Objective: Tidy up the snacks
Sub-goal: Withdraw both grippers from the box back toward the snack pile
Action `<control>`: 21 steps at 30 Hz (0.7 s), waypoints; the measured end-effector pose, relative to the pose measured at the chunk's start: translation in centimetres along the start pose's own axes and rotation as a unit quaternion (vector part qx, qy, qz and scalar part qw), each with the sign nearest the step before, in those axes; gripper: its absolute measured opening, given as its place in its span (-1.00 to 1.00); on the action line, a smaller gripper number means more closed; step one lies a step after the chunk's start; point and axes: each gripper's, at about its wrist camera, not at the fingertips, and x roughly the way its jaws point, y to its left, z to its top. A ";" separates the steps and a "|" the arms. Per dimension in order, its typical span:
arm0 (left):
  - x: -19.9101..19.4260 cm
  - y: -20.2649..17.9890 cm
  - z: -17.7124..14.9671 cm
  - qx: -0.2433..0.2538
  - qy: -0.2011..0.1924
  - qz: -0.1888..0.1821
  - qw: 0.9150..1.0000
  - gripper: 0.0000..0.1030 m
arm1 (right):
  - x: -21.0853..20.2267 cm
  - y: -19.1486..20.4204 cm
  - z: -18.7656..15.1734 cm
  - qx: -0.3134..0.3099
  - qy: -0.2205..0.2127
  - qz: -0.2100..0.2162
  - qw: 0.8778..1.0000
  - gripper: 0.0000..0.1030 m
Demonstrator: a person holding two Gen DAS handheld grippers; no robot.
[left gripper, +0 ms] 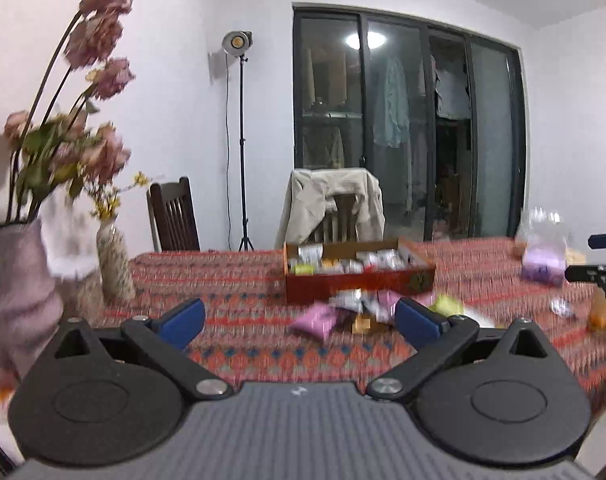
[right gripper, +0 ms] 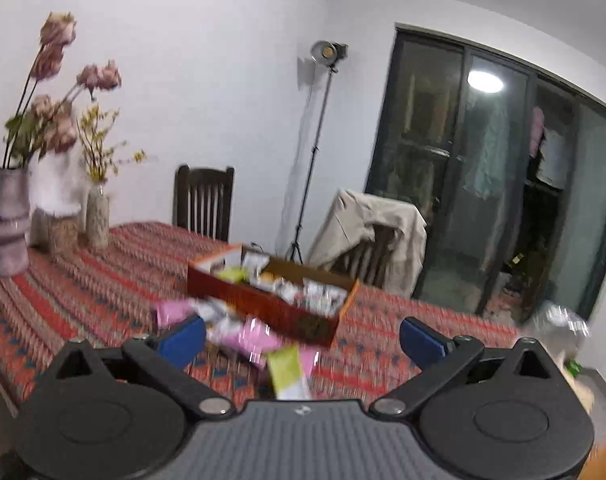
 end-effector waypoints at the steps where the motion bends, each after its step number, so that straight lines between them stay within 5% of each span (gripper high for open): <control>1: -0.7 0.0 -1.1 0.003 0.000 0.003 1.000 1.00 | -0.4 0.8 -1.3 0.009 0.002 0.001 1.000 1.00; 6: -1.4 0.0 -6.3 -0.017 0.027 0.015 0.999 1.00 | -0.8 2.4 -7.8 0.090 0.019 0.027 0.995 1.00; 12: 0.0 0.0 -10.0 -0.028 0.065 0.033 0.997 1.00 | 0.3 4.7 -13.3 0.113 0.065 0.017 0.991 1.00; 21: 2.4 0.7 -10.6 -0.037 0.095 0.036 0.994 1.00 | 2.2 5.7 -14.4 0.113 0.082 0.030 0.990 1.00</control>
